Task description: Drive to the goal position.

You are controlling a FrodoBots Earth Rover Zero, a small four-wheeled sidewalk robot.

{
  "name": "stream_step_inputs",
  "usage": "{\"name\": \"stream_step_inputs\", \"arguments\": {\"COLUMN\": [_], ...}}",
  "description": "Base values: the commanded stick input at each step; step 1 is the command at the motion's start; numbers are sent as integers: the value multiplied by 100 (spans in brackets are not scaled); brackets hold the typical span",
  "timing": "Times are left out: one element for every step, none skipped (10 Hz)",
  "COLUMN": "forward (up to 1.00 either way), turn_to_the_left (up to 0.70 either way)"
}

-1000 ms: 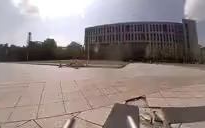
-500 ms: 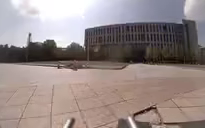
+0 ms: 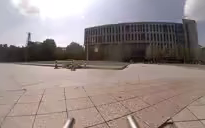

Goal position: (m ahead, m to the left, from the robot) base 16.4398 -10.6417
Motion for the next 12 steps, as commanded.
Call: {"name": "stream_step_inputs", "arguments": {"forward": [70,70,70,70,70,70,70,70,70,70,70,70], "turn_to_the_left": [-30,-30,-30,-30,-30,-20,5,5,5,5,5,5]}}
